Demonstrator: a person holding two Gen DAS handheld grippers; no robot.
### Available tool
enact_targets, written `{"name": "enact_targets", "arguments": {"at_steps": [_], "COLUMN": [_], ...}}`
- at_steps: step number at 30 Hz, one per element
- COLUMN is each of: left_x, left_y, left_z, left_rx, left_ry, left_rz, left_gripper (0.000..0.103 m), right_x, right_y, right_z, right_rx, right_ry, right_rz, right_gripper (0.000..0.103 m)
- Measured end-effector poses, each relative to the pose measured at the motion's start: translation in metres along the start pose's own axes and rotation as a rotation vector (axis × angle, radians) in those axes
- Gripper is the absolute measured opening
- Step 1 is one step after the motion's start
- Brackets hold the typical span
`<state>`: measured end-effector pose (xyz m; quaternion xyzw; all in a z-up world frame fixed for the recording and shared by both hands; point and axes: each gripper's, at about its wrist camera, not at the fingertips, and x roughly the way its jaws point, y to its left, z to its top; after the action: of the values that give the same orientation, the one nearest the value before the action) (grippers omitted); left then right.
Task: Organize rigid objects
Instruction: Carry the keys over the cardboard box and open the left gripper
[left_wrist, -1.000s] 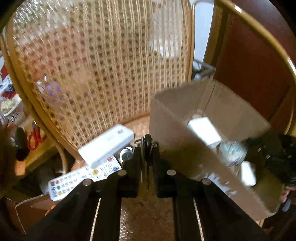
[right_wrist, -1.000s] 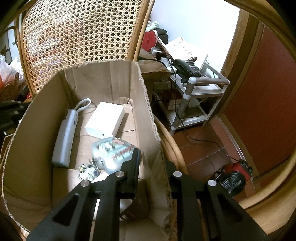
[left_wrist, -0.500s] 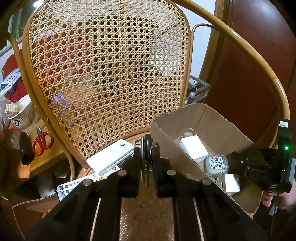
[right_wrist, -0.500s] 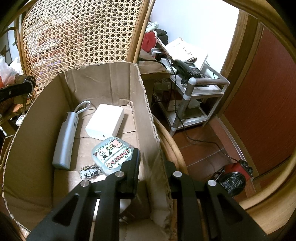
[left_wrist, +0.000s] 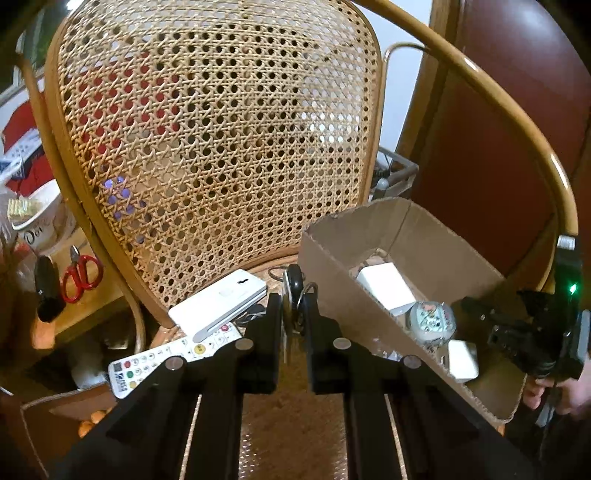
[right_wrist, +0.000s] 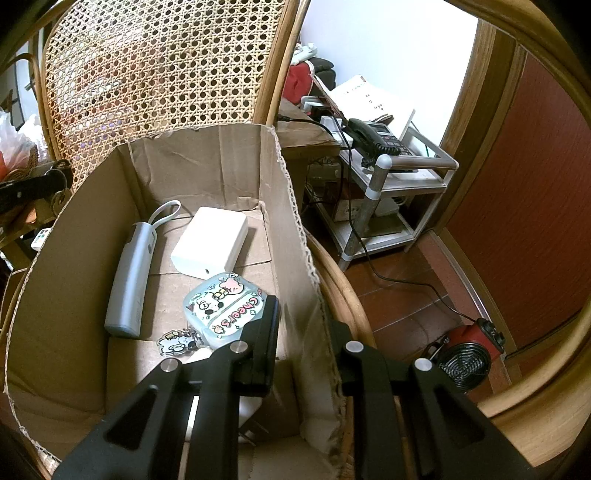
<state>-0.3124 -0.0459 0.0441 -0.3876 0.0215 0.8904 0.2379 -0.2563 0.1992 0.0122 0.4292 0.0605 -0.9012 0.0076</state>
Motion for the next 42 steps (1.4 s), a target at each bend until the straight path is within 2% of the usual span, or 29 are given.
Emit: {"name": "enact_targets", "arguments": {"at_steps": [9, 11, 16, 26, 29, 36, 42], "left_x": [-0.025, -0.031, -0.027, 0.004, 0.011, 0.017, 0.011], "left_y": [-0.014, -0.018, -0.028, -0.057, -0.054, -0.043, -0.038], "left_z": [0.011, 0.013, 0.015, -0.001, -0.002, -0.003, -0.001], "left_rx": [0.013, 0.006, -0.013, 0.033, 0.019, 0.002, 0.006], "left_ry": [-0.087, -0.112, -0.099, -0.036, -0.030, -0.020, -0.030], "left_rz": [-0.092, -0.139, -0.245, -0.257, -0.264, -0.254, -0.248], "left_gripper": [0.007, 0.007, 0.008, 0.010, 0.011, 0.021, 0.021], "right_x": [0.000, 0.000, 0.000, 0.000, -0.001, -0.002, -0.001], "right_y": [0.000, 0.001, 0.000, 0.001, 0.002, 0.001, 0.002], "right_z": [0.000, 0.000, 0.000, 0.000, 0.001, 0.001, 0.003], "right_rx": [-0.001, -0.001, -0.001, -0.002, -0.003, -0.002, 0.000], "right_ry": [0.000, 0.000, 0.000, 0.001, 0.002, 0.002, 0.003], "right_rz": [0.000, 0.000, -0.001, 0.000, 0.000, -0.001, 0.000], "right_gripper": [0.020, 0.020, 0.020, 0.020, 0.020, 0.020, 0.020]}}
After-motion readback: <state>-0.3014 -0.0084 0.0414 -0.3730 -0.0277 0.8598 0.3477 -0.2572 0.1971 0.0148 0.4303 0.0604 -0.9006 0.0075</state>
